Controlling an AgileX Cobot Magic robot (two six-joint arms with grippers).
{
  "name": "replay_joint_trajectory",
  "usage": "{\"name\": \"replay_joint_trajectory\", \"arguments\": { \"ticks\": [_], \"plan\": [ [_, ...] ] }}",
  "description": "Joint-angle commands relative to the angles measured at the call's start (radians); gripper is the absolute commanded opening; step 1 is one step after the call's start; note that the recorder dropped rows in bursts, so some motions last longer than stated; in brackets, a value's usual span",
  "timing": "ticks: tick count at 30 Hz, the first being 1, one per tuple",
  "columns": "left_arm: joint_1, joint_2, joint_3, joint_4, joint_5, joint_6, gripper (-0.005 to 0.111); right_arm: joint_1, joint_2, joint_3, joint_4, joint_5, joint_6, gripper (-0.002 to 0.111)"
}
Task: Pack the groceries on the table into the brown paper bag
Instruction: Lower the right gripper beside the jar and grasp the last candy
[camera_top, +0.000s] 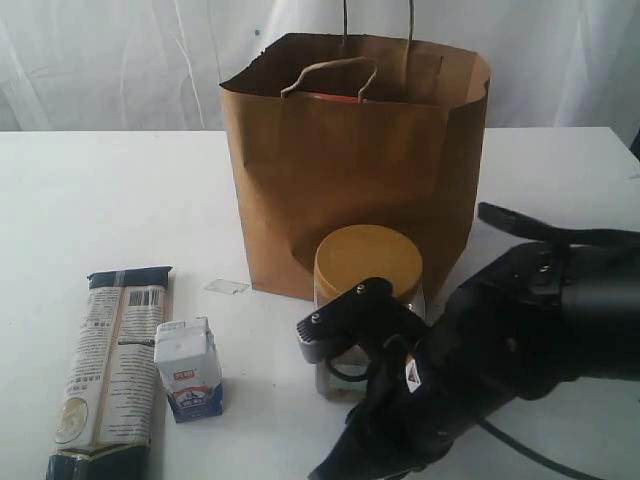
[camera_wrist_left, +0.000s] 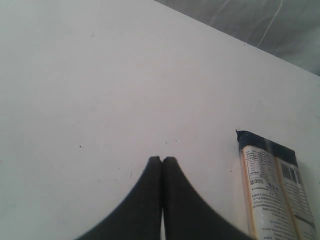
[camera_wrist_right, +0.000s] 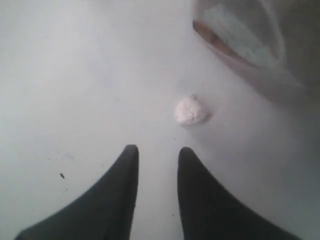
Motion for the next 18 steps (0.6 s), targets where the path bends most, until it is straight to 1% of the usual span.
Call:
{"name": "replay_joint_trajectory", "arguments": {
  "ticks": [1,8,18],
  "plan": [
    [0.001,-0.005,0.006,0.013,-0.001,0.000,0.000,0.002,0.052,0.002,0.009,-0.050,0.004,0.028],
    [0.001,-0.005,0.006,0.013,-0.001,0.000,0.000,0.002,0.108,0.002,0.007,-0.161,0.019,0.028],
    [0.001,-0.005,0.006,0.013,-0.001,0.000,0.000,0.002,0.149,0.002,-0.018,-0.165,0.042,0.028]
  ]
}}
